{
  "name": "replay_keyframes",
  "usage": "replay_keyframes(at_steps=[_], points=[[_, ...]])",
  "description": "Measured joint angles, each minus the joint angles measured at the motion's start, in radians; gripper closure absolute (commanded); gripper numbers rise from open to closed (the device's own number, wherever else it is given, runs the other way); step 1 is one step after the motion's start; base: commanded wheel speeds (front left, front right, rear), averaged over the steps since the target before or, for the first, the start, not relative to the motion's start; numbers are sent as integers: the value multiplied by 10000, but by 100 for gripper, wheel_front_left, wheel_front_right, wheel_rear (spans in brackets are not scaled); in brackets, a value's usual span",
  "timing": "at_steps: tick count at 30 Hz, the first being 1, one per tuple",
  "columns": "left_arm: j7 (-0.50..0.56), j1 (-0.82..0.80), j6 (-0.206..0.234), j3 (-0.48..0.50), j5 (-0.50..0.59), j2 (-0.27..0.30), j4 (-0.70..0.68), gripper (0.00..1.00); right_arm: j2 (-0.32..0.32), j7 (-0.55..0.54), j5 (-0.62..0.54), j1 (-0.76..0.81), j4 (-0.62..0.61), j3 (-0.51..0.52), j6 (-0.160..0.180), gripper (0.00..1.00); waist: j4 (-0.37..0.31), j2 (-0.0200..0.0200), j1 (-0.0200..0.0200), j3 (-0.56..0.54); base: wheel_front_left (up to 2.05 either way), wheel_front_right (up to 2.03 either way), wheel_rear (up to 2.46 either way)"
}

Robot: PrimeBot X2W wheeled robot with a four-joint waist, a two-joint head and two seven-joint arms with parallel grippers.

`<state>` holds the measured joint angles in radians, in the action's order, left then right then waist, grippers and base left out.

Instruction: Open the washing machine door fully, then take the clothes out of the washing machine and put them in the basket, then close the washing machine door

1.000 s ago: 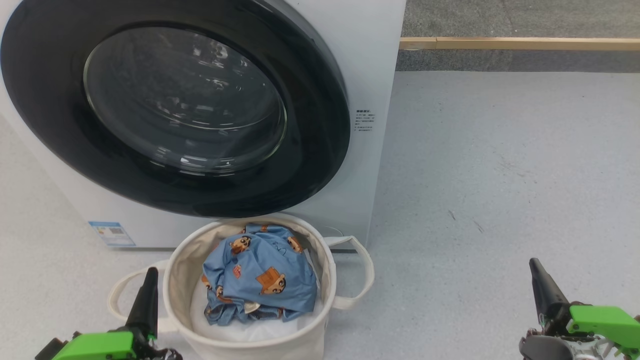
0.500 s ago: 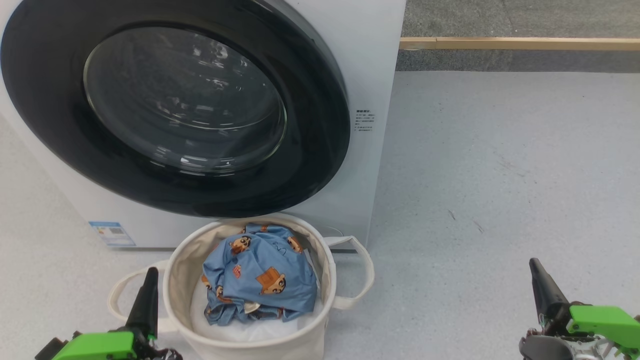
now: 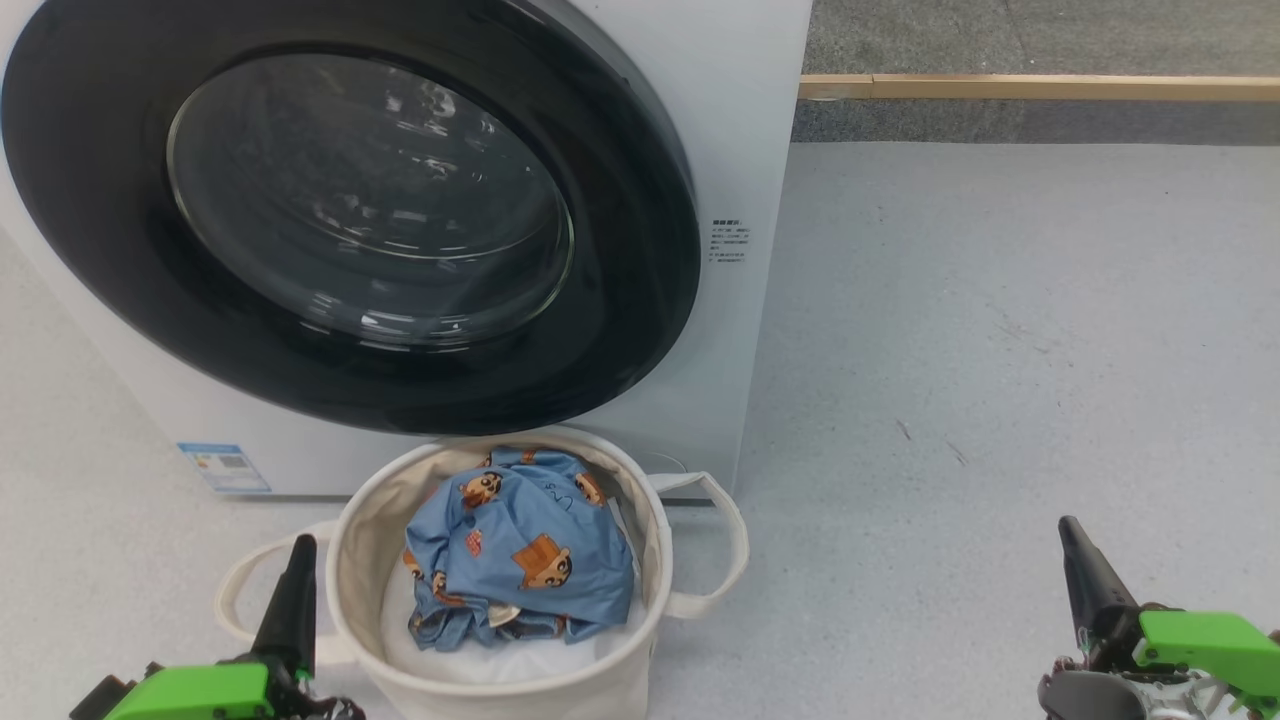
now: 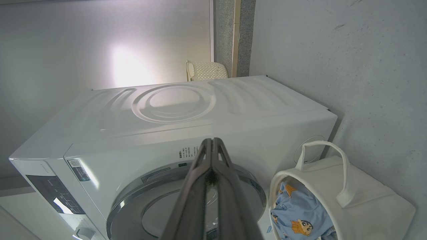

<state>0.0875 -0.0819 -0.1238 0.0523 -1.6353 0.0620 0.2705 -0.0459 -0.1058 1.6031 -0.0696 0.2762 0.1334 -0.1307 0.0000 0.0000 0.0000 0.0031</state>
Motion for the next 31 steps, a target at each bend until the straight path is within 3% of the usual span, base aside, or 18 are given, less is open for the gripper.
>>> replay_keyframes(at_steps=[31], points=[[75, 0, 0, 115, 56, -40, 2, 100, 0, 0, 0, 0, 2, 0, 0, 100, 0, 0, 0, 0, 0, 0, 0]])
